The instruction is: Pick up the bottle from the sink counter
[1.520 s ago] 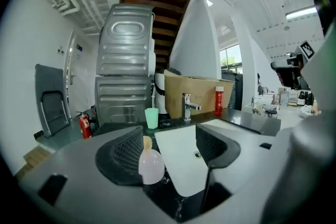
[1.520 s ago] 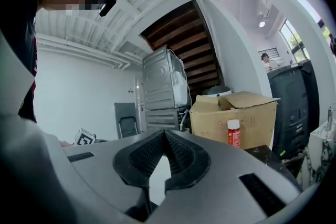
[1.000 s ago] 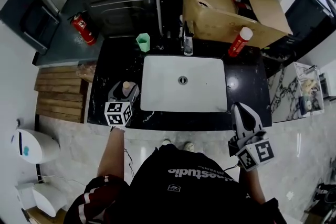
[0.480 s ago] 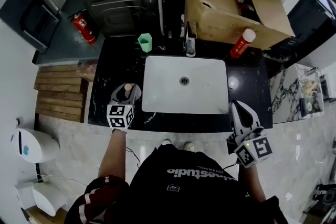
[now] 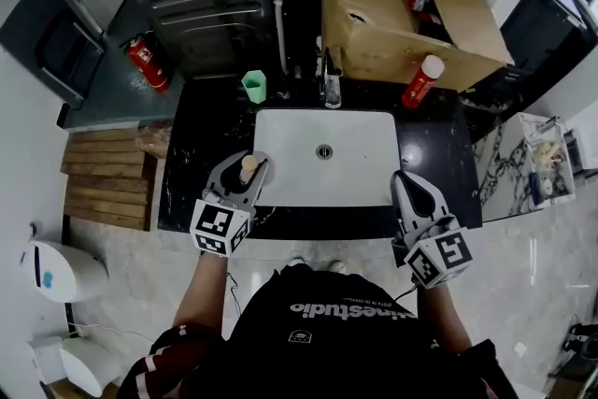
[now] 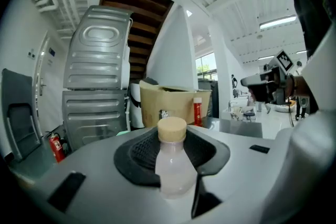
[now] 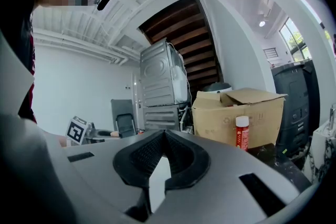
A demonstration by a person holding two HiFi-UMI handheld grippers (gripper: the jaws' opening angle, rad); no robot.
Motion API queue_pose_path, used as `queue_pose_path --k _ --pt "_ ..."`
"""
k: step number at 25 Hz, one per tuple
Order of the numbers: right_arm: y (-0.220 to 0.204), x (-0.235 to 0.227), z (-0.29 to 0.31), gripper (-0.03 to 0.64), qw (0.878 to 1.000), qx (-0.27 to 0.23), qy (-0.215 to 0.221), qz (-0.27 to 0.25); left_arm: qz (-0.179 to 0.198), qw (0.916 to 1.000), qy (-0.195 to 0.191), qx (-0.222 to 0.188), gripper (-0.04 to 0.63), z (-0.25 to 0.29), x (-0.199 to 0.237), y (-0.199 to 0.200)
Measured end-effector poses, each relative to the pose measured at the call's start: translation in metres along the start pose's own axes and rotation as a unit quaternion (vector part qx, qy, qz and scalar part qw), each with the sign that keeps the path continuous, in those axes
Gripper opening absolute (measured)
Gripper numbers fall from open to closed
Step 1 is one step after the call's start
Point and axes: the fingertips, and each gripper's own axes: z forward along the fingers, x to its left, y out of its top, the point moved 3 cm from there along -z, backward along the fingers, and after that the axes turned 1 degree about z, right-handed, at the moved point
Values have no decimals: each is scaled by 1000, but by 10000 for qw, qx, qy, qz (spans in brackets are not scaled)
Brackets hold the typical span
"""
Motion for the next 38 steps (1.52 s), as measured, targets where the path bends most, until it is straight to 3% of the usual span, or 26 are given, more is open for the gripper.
queue_pose_path --k 5,11,21,38 --pt "22 8 -1 37 9995 -237 129 -144 137 9972 -494 -545 141 -3 -37 69" --pt "40 14 -11 38 9985 -477 199 -192 -288 9944 -786 -646 141 -4 -70 100" --pt "43 21 -23 37 9973 -472 127 -549 -64 9921 -1056 -675 141 -5 -100 120" --pt "40 18 -26 37 9976 -414 144 -537 74 9914 -1194 -538 141 1 -110 121"
